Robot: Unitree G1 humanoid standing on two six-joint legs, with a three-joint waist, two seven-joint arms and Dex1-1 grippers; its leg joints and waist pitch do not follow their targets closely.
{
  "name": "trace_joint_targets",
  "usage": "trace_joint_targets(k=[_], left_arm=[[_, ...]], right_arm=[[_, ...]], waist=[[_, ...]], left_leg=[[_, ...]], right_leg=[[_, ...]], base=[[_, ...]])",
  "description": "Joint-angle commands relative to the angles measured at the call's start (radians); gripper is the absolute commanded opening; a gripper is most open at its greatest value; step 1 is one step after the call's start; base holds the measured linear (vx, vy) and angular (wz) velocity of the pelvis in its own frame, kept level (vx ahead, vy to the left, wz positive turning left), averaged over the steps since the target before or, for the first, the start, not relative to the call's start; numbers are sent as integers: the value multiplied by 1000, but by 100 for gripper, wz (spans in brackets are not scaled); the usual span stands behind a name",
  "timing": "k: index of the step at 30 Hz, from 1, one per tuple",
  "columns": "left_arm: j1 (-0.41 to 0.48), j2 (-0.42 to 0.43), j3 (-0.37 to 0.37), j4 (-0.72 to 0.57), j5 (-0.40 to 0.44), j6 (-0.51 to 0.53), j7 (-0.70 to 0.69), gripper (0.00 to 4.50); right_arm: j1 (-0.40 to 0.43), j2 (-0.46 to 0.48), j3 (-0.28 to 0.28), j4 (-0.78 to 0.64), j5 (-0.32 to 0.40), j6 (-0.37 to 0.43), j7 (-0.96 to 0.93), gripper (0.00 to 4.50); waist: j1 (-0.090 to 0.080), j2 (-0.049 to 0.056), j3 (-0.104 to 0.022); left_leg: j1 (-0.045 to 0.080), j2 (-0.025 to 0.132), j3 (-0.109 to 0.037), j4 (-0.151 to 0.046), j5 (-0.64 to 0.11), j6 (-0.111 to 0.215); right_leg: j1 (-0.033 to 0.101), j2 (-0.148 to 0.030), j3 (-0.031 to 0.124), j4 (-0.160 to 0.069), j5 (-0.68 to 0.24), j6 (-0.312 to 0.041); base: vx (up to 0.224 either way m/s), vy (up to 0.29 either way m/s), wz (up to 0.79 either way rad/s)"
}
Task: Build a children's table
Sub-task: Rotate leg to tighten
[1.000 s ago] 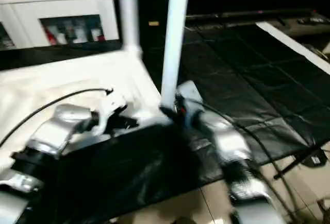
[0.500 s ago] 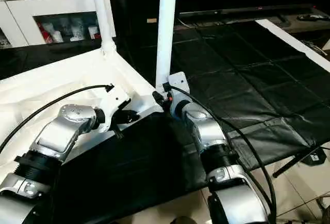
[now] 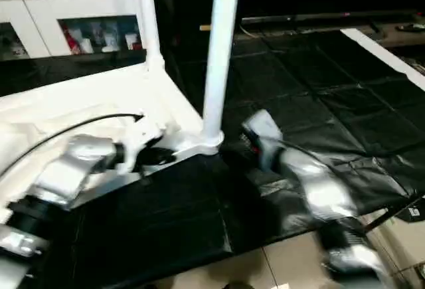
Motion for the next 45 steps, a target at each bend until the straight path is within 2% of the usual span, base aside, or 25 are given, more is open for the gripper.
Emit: trace_joint_targets(k=[1, 3, 5, 7, 10, 14, 15, 17, 22, 23, 24, 29, 32, 45], left_arm=[[-21, 32, -6, 21, 2, -89, -64, 0], [-21, 46, -13, 34, -1, -125, -99, 0], [-19, 63, -23, 44, -7, -172, -146, 0], [-11, 94, -43, 45, -17, -212, -227, 0], [-5, 125, -67, 42, -41, -256, -328, 0], [-2, 139, -87, 27, -50, -284, -384, 0], [-2, 138, -90, 24, -50, -288, -391, 0], [-2, 138, -96, 18, -49, -296, -402, 0], [1, 140, -116, -1, -48, -321, -442, 0], [3, 141, -120, -8, -48, -324, -446, 0], [6, 141, -123, -14, -48, -324, -449, 0], [9, 136, -125, -32, -59, -317, -457, 0], [8, 131, -124, -41, -66, -309, -463, 0], [7, 127, -123, -38, -64, -308, -469, 0]], right_arm=[[11, -29, 3, -42, 22, -14, 77, 399], [19, -39, 7, -54, 27, -17, 98, 426], [26, -49, 14, -67, 33, -20, 120, 435], [33, -59, 25, -82, 42, -25, 149, 447], [40, -55, 37, -105, 43, -35, 172, 447], [35, -42, 63, -103, 34, -56, 192, 447], [35, -40, 70, -105, 34, -58, 203, 447], [34, -35, 80, -106, 42, -57, 227, 447], [37, -28, 105, -116, 83, -23, 311, 447], [36, -27, 111, -113, 87, -19, 321, 418], [36, -26, 115, -108, 88, -18, 326, 408], [31, -22, 119, -86, 84, -27, 335, 387], [29, -21, 118, -85, 93, -17, 353, 348], [41, -21, 122, -103, 106, 5, 383, 244]], waist=[[4, 0, -71], [2, 1, -69], [1, 6, -68], [4, 5, -67], [16, 8, -67], [24, 10, -66], [25, 2, -65], [31, 6, -64], [38, 3, -65], [38, 2, -65], [39, 3, -65], [38, 2, -65], [39, 3, -65], [39, 4, -66]], left_leg=[[22, 44, -23, -70, -222, 49], [25, 44, -23, -70, -243, 49], [28, 48, -25, -73, -265, 32], [31, 50, -25, -76, -278, 29], [35, 52, -22, -77, -279, 17], [37, 52, -22, -80, -297, 1], [37, 53, -21, -81, -305, -2], [38, 54, -23, -82, -312, -7], [37, 55, -22, -82, -302, -3], [37, 55, -22, -83, -300, -2], [37, 56, -23, -83, -299, -4], [38, 55, -23, -83, -303, -8], [37, 54, -22, -82, -300, -7], [36, 54, -22, -82, -295, -5]], right_leg=[[54, -50, 35, -72, -192, -190], [49, -50, 34, -76, -213, -198], [47, -52, 35, -76, -244, -203], [44, -53, 36, -78, -255, -200], [41, -51, 37, -74, -231, -209], [40, -53, 37, -71, -240, -212], [40, -53, 37, -73, -252, -208], [41, -57, 39, -73, -276, -202], [42, -57, 39, -73, -278, -194], [41, -57, 39, -73, -278, -193], [41, -58, 39, -72, -277, -195], [40, -59, 39, -74, -295, -192], [40, -58, 39, -75, -301, -187], [41, -57, 39, -73, -284, -193]], base=[[0, 0, 0], [0, 0, 0], [0, 0, 0], [0, 0, 0], [0, 0, 0], [0, 0, 0], [0, 0, 0], [0, 0, 0], [0, 0, 0], [0, 0, 0], [0, 0, 0], [0, 0, 0], [0, 0, 0], [0, 0, 0]])
